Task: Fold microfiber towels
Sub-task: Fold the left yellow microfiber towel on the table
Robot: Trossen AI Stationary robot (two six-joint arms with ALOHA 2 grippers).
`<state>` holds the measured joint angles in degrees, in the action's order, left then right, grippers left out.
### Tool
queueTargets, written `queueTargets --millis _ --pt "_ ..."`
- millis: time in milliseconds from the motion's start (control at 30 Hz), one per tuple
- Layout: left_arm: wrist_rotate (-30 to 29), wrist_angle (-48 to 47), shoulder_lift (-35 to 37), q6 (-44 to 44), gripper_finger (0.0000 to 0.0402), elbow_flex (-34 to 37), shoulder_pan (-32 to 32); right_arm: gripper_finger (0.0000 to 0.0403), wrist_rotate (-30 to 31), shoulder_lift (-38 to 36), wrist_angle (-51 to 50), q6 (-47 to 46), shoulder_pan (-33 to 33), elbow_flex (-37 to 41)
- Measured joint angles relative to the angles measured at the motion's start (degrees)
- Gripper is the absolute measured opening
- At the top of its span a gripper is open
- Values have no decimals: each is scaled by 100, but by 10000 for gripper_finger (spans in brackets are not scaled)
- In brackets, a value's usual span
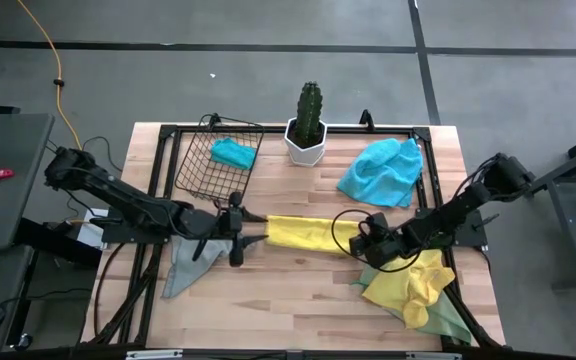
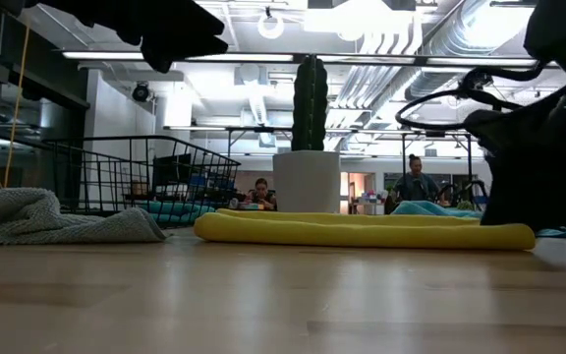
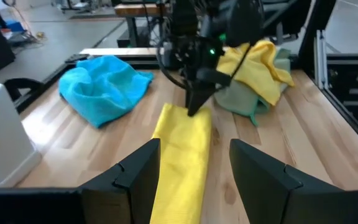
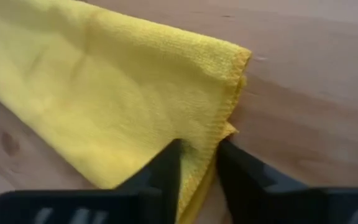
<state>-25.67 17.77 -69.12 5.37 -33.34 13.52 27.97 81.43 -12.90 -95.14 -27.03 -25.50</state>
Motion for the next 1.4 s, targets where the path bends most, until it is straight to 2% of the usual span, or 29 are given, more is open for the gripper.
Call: queueTargets --millis 100,133,267,467,600,767,867,967,1133,1300,1400 --pt "-88 1 112 0 184 0 0 25 6 1 -262 140 0 -3" --pt "-92 3 147 0 184 0 0 13 42 -15 -362 169 0 -6" --pt "-94 -7 260 9 184 0 4 11 155 -261 -999 254 9 5" --pt "-94 -271 265 -29 184 -2 2 2 -7 -1158 -2391 -31 -125 33" --pt "-92 -261 -25 -119 184 0 -16 1 -9 -1705 -2877 -250 -199 33" --pt "10 670 -1028 -591 182 -1 -252 1 -24 -1994 -2714 10 -197 24" --pt "-23 1118 -1703 -872 164 -102 -461 1 -79 -1993 -2563 123 -197 17" --pt "-4 1246 -2416 -903 122 -367 -646 0 -118 -1993 -2517 264 -197 17" --pt "83 1203 -3516 -815 16 -857 -846 0 -274 -1993 -2505 375 -199 17" --pt "301 1152 -4441 -710 7 -1343 -943 0 -475 -1995 -2501 416 -201 15" --pt "331 1004 -4728 -706 3 -1597 -981 0 -560 -1998 -2495 521 -201 10"
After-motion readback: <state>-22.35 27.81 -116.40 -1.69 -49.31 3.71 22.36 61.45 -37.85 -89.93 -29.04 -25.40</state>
